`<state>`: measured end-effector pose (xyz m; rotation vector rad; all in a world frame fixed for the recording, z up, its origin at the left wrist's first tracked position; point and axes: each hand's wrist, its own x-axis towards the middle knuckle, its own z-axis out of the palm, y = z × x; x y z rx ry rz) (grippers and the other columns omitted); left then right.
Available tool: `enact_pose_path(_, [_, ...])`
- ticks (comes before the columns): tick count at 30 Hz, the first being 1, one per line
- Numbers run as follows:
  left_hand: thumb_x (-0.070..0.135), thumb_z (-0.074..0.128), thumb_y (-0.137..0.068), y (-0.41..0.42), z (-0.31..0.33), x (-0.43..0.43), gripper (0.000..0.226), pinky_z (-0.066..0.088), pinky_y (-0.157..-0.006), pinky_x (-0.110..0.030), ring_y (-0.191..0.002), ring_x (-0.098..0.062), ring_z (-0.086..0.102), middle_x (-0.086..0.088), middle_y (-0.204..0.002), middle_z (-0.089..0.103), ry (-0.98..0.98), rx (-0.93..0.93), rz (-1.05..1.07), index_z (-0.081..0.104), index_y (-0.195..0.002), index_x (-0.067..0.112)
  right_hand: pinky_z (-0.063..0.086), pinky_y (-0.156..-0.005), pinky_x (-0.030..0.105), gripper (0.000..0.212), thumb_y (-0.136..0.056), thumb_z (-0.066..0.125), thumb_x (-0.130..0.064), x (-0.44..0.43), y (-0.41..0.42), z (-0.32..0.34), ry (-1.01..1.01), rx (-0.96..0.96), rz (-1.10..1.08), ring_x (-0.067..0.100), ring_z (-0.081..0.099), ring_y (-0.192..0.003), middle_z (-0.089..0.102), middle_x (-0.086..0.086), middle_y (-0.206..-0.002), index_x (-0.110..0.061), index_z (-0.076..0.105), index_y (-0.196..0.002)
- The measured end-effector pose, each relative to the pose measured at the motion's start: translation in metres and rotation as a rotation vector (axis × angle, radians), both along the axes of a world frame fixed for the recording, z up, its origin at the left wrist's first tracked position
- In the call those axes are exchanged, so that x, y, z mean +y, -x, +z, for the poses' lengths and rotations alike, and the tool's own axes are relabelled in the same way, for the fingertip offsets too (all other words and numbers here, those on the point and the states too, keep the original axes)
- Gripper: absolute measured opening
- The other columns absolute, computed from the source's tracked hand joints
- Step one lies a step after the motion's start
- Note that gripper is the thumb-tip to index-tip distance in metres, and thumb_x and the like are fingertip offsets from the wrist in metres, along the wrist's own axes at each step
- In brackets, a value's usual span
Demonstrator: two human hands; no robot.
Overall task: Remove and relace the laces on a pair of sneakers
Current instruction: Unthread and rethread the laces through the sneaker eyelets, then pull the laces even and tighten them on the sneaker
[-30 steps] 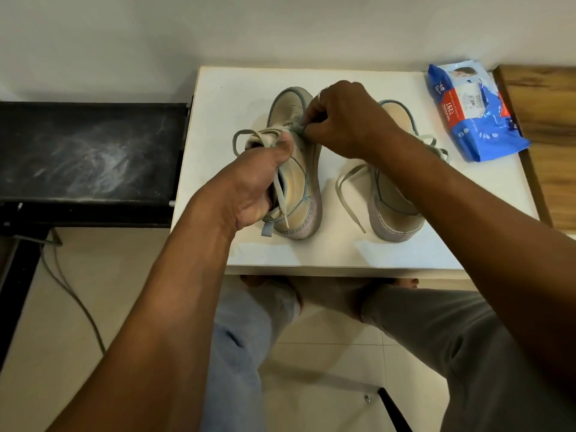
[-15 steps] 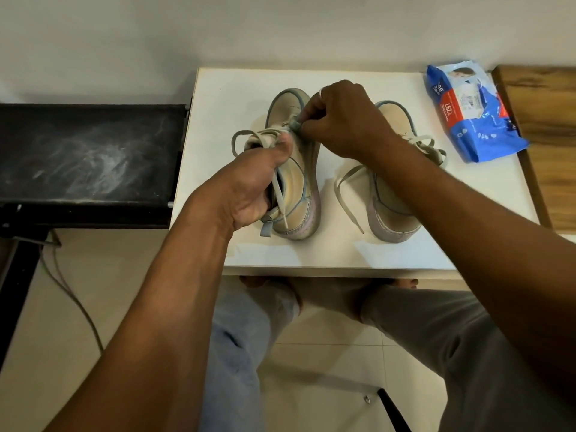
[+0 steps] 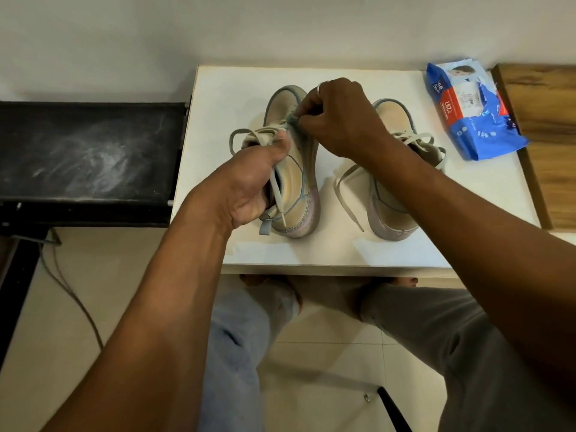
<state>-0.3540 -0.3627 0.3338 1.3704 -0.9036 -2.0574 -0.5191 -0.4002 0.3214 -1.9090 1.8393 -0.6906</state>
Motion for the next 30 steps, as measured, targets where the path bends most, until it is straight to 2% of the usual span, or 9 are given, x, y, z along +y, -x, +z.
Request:
enact_pose_path(3, [0.033,0.045,-0.103,0.000,0.001,-0.001,0.033,0.055,-0.091,-0.037,-0.105,-0.018,0.068,-0.005,-0.115,0.071,-0.005,0.001,-0.004,0.060,-0.127,0.016,0.046,-0.060,0.012,0.013,-0.082,0.070,-0.018,0.008,0.005,0.007,-0.109,-0.021,0.105,-0.002,0.057,-0.063,0.064,-0.019,-0.071,-0.019,0.079,-0.091])
enact_pose_path(9, [0.037,0.046,-0.102,0.013,0.002,0.001,0.036,0.054,-0.094,-0.037,-0.106,-0.018,0.067,-0.004,-0.115,0.070,0.018,-0.084,-0.019,0.059,-0.127,0.016,0.050,-0.059,0.026,0.008,-0.079,0.077,-0.018,0.022,0.025,0.028,-0.369,-0.056,0.151,0.008,0.061,-0.061,0.074,0.001,-0.077,-0.018,0.078,-0.087])
enact_pose_path(11, [0.040,0.048,-0.100,0.019,0.000,0.002,0.036,0.054,-0.094,-0.039,-0.106,-0.020,0.066,-0.006,-0.116,0.070,0.042,-0.130,0.012,0.060,-0.126,0.016,0.050,-0.059,0.023,0.008,-0.080,0.075,-0.017,0.030,0.026,0.029,-0.302,-0.058,0.143,0.005,0.059,-0.062,0.074,-0.004,-0.076,-0.020,0.079,-0.086])
enact_pose_path(14, [0.041,0.055,-0.097,0.029,-0.002,0.006,0.035,0.054,-0.093,-0.044,-0.101,-0.023,0.066,-0.007,-0.111,0.070,0.129,-0.213,0.064,0.062,-0.122,0.018,0.041,-0.051,0.012,0.008,-0.081,0.074,-0.018,0.037,0.029,0.030,-0.178,-0.139,0.063,-0.002,0.054,-0.054,0.073,-0.007,-0.072,-0.022,0.078,-0.087])
enact_pose_path(19, [0.047,0.055,-0.090,0.040,0.002,0.018,0.042,0.055,-0.089,-0.044,-0.095,-0.024,0.066,-0.005,-0.105,0.068,0.306,-0.455,-0.058,0.060,-0.122,0.020,0.053,-0.065,0.020,0.036,-0.083,0.073,-0.025,0.053,0.041,0.032,-0.120,-0.221,0.004,0.006,0.068,-0.068,0.074,-0.007,-0.077,-0.023,0.067,-0.118])
enact_pose_path(21, [0.046,0.054,-0.092,0.043,0.005,0.024,0.042,0.053,-0.089,-0.042,-0.098,-0.025,0.063,-0.004,-0.109,0.066,0.375,-0.564,-0.110,0.059,-0.124,0.019,0.055,-0.069,0.021,0.032,-0.085,0.070,-0.025,0.061,0.045,0.035,-0.110,-0.217,-0.011,0.007,0.069,-0.072,0.074,-0.008,-0.078,-0.024,0.069,-0.117])
enact_pose_path(24, [0.050,0.056,-0.087,0.045,0.010,0.032,0.046,0.051,-0.093,-0.044,-0.102,-0.024,0.061,-0.001,-0.113,0.064,0.397,-0.610,-0.103,0.060,-0.122,0.020,0.054,-0.071,0.018,0.021,-0.089,0.066,-0.024,0.072,0.052,0.039,-0.099,-0.223,-0.052,0.009,0.067,-0.079,0.072,-0.011,-0.085,-0.025,0.074,-0.108])
enact_pose_path(27, [0.049,0.056,-0.086,0.047,0.013,0.037,0.042,0.052,-0.091,-0.043,-0.100,-0.022,0.062,0.001,-0.110,0.065,0.402,-0.622,-0.080,0.062,-0.116,0.021,0.050,-0.065,0.009,0.014,-0.092,0.065,-0.026,0.081,0.062,0.044,-0.077,-0.263,-0.088,0.002,0.064,-0.077,0.069,-0.016,-0.087,-0.027,0.074,-0.103])
enact_pose_path(30, [0.046,0.056,-0.091,0.048,0.013,0.041,0.032,0.049,-0.085,-0.035,-0.095,-0.016,0.059,0.004,-0.107,0.064,0.429,-0.628,-0.072,0.063,-0.111,0.021,0.045,-0.058,0.005,0.011,-0.094,0.063,-0.028,0.085,0.077,0.049,-0.067,-0.305,-0.146,-0.001,0.061,-0.072,0.065,-0.019,-0.083,-0.026,0.072,-0.101])
